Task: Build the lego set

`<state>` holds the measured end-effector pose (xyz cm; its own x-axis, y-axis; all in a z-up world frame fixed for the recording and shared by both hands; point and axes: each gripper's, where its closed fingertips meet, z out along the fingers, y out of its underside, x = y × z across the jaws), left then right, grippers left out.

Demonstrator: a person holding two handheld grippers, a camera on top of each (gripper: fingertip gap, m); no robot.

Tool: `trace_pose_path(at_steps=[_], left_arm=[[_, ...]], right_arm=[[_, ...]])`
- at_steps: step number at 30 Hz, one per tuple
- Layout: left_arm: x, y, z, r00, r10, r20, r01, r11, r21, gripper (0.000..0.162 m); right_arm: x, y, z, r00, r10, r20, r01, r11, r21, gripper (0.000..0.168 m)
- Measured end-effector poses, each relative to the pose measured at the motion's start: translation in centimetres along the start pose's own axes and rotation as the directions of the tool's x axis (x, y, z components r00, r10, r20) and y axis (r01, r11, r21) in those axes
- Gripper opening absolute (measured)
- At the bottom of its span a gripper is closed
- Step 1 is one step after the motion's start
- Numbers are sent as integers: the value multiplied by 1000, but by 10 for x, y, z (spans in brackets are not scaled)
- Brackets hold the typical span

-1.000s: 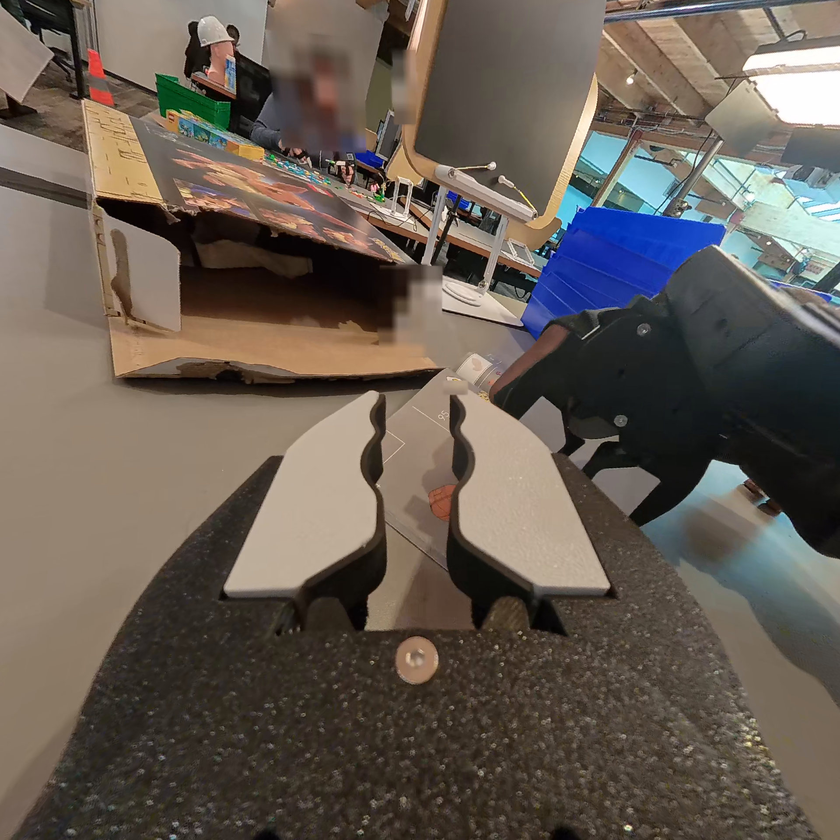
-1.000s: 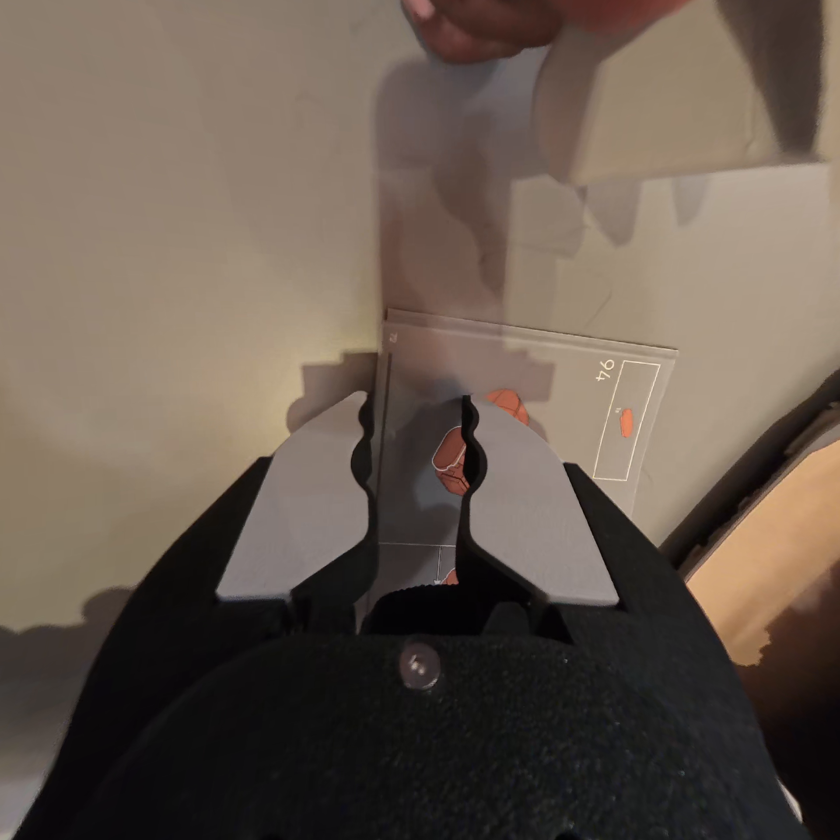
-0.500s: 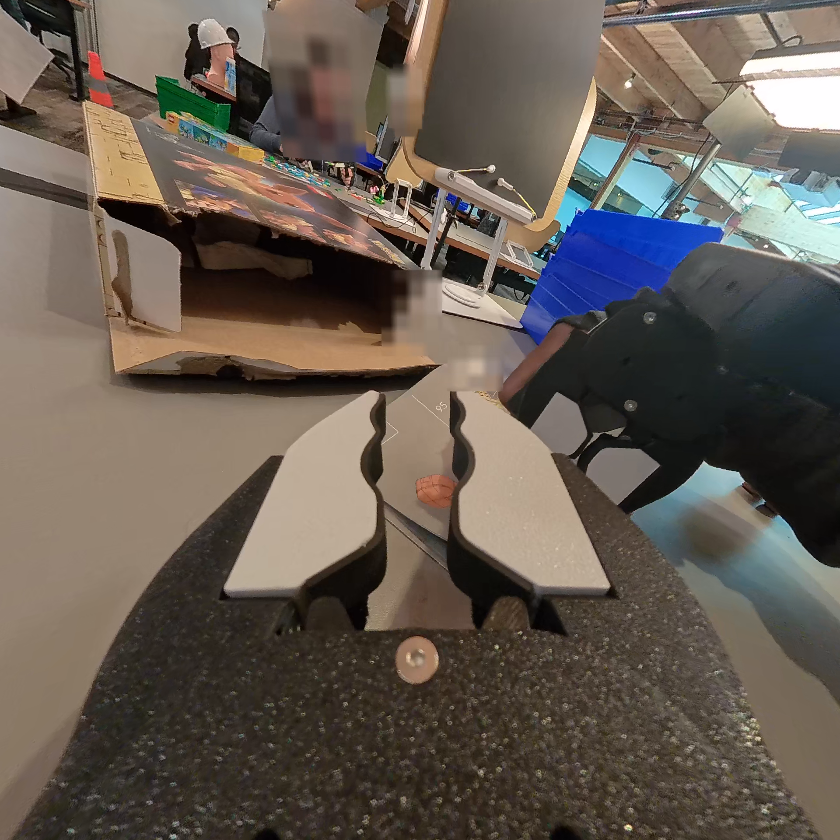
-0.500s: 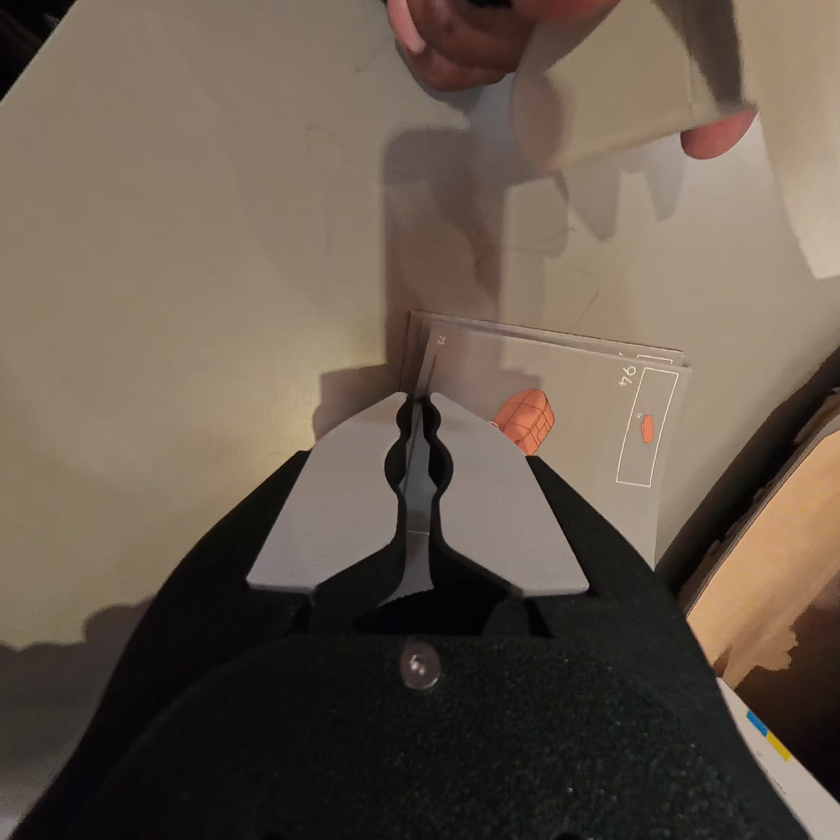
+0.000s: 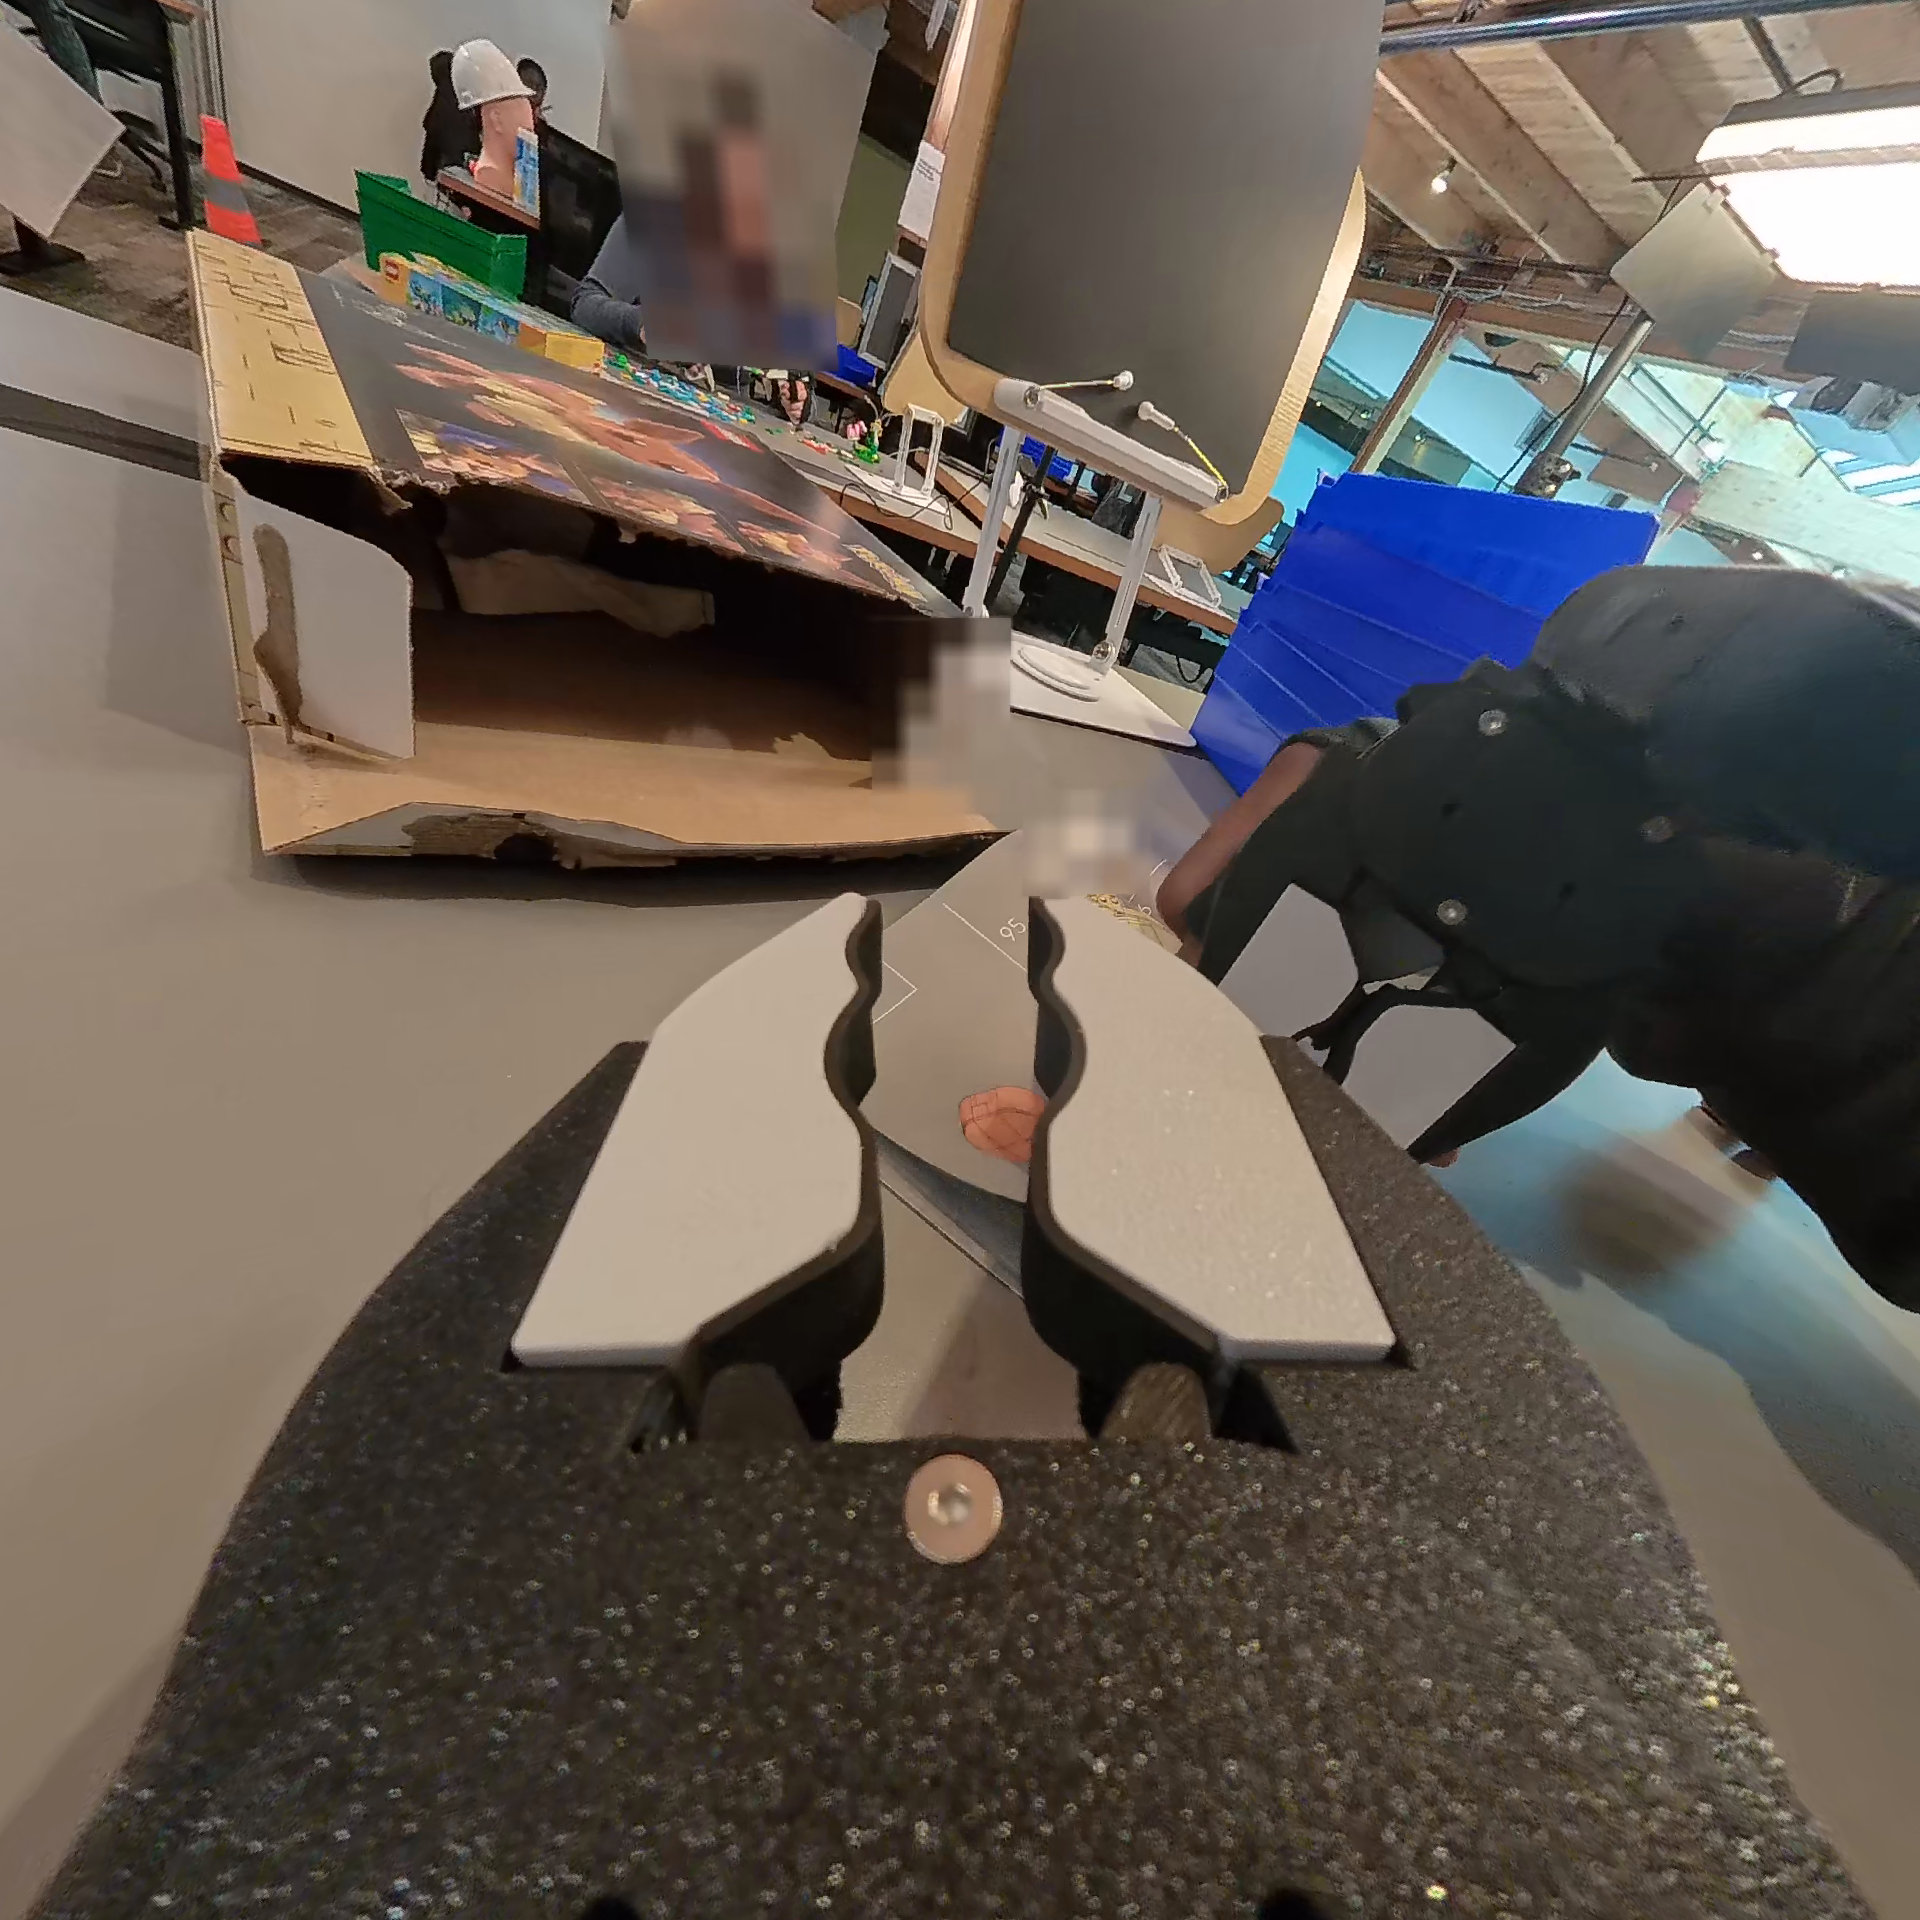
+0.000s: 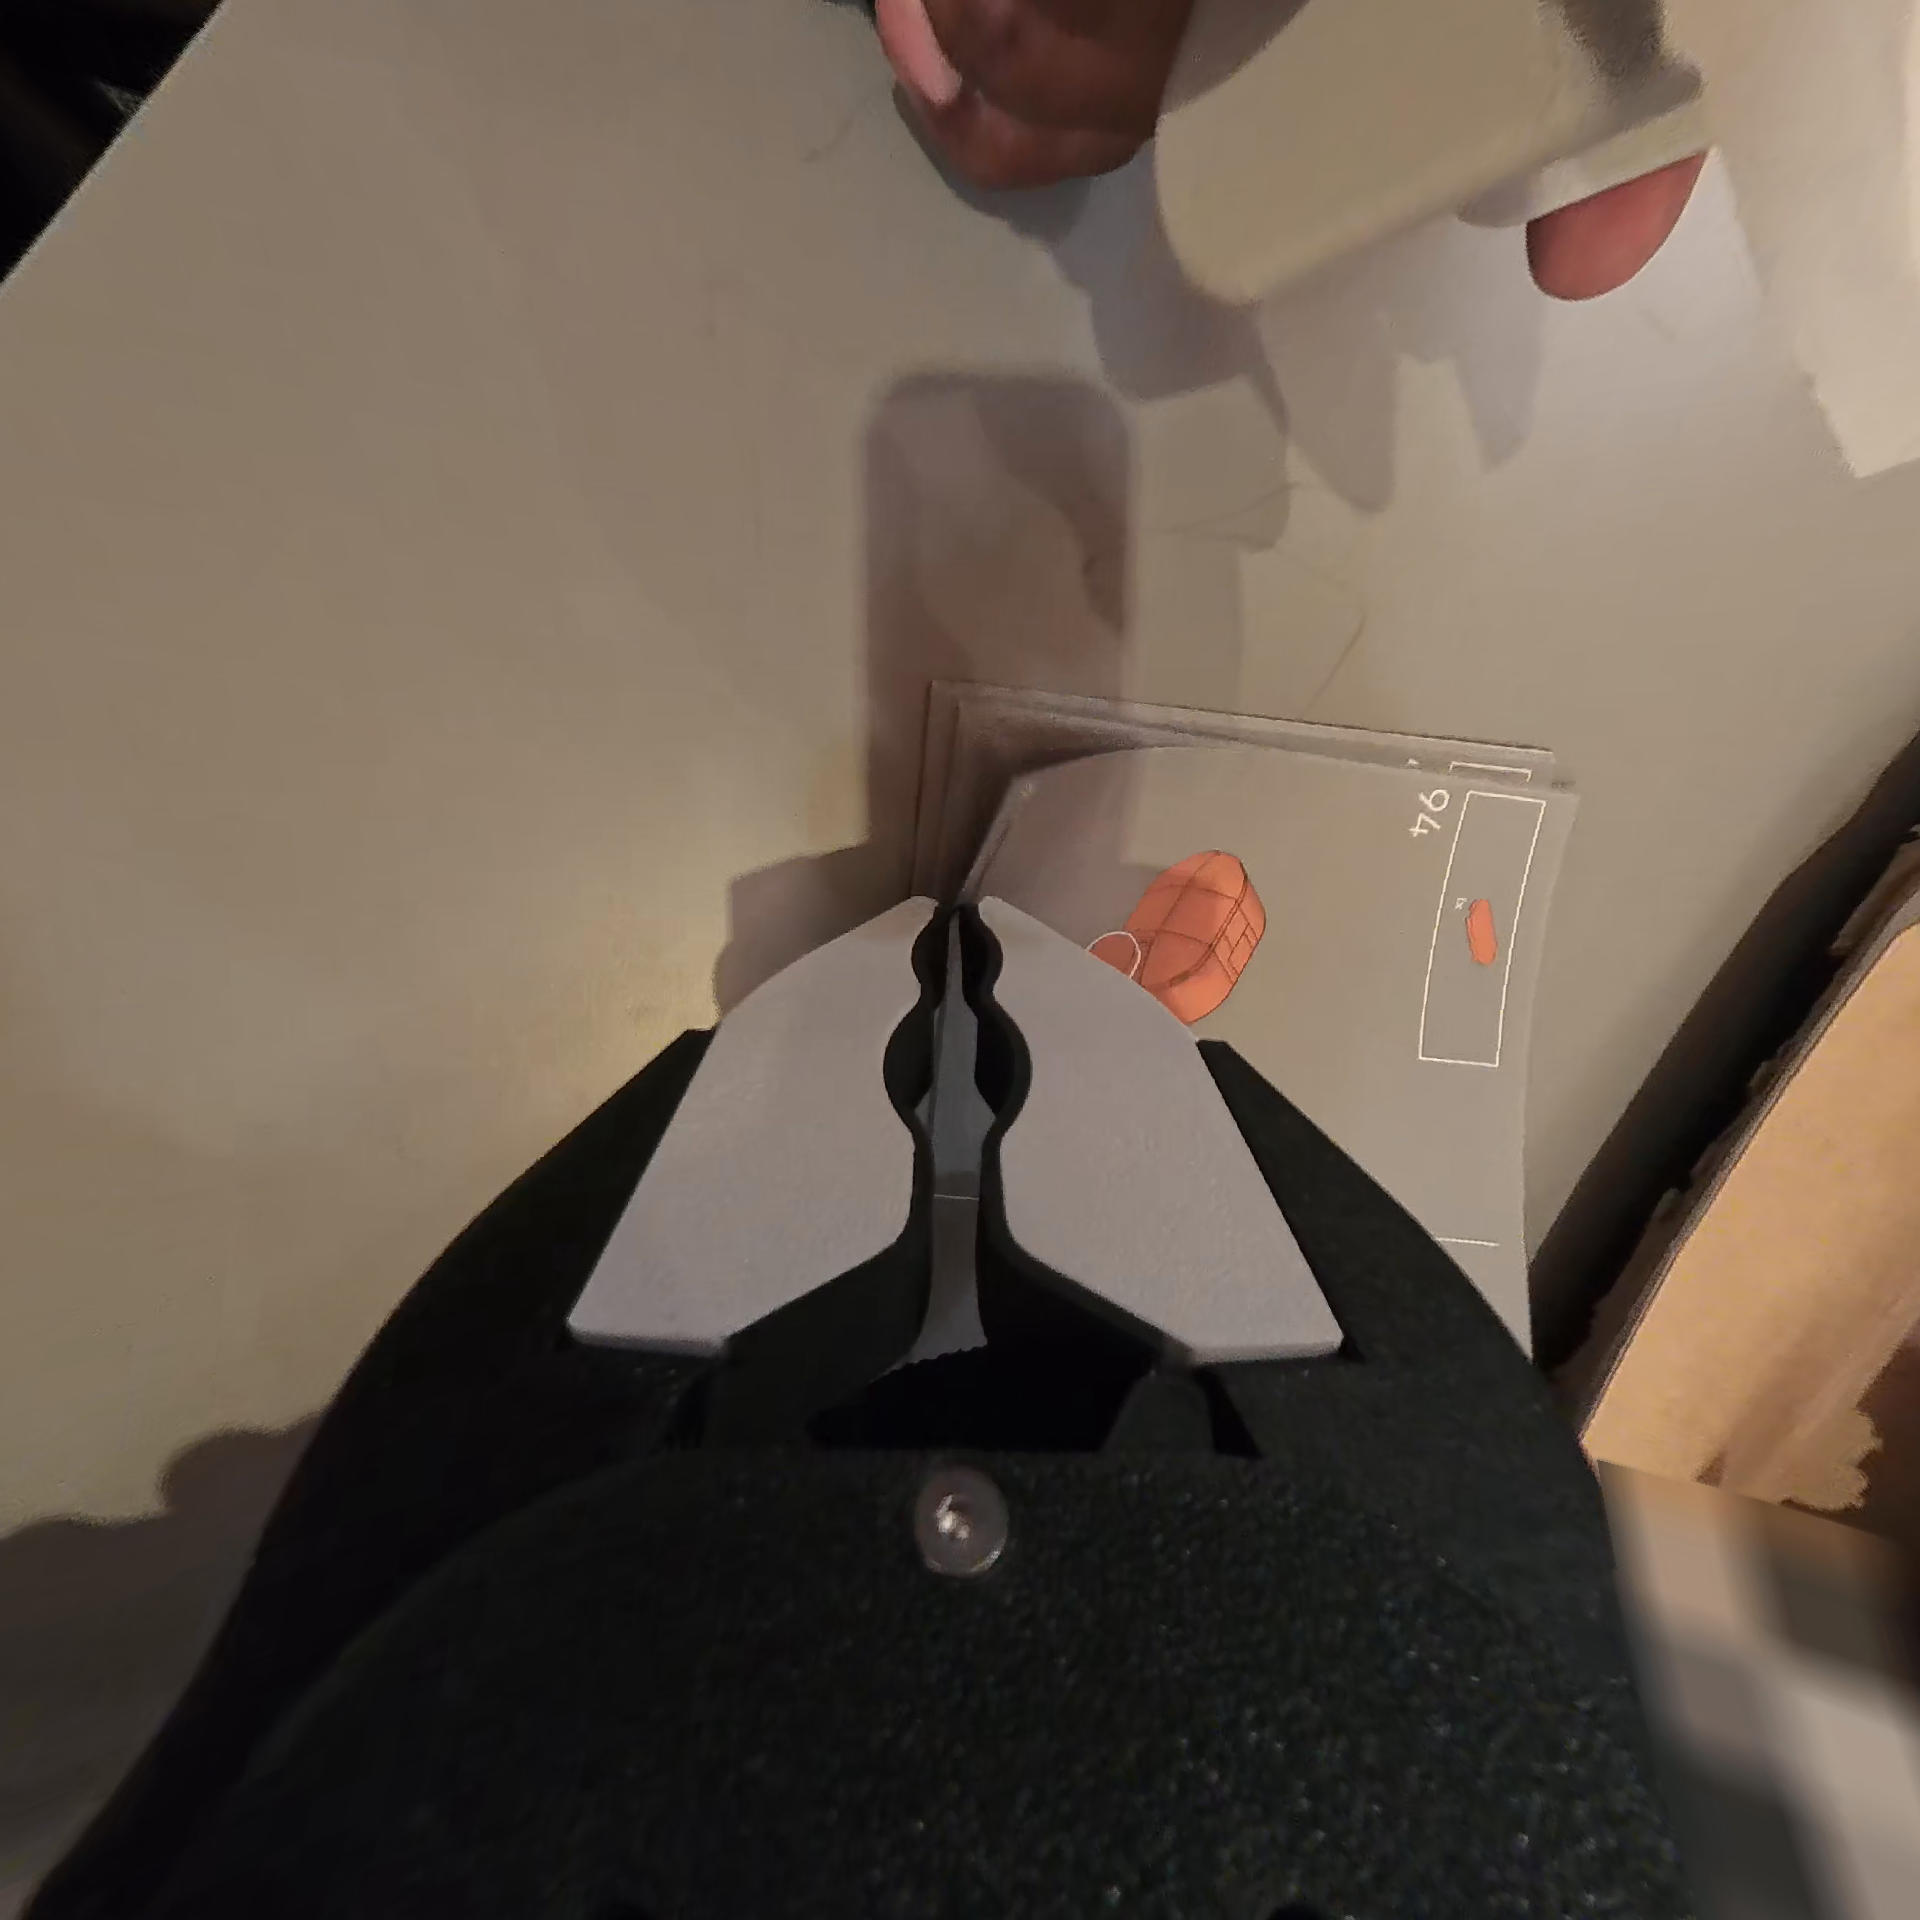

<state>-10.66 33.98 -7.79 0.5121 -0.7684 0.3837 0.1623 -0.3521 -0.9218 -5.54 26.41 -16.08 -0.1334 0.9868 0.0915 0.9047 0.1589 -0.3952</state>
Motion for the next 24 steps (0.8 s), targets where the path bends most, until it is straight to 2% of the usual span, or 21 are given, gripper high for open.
trace_pose_path(at_steps=[17,24], left_arm=[[0,0,0,1000,-1,-1,1,1000,1,27],[0,0,0,1000,-2,0,2,1000,1,27]], right_arm=[[5,-1,0,999,-3,-39,3,1000,11,1],[18,3,-9,984,83,-156,-82,997,14,0]])
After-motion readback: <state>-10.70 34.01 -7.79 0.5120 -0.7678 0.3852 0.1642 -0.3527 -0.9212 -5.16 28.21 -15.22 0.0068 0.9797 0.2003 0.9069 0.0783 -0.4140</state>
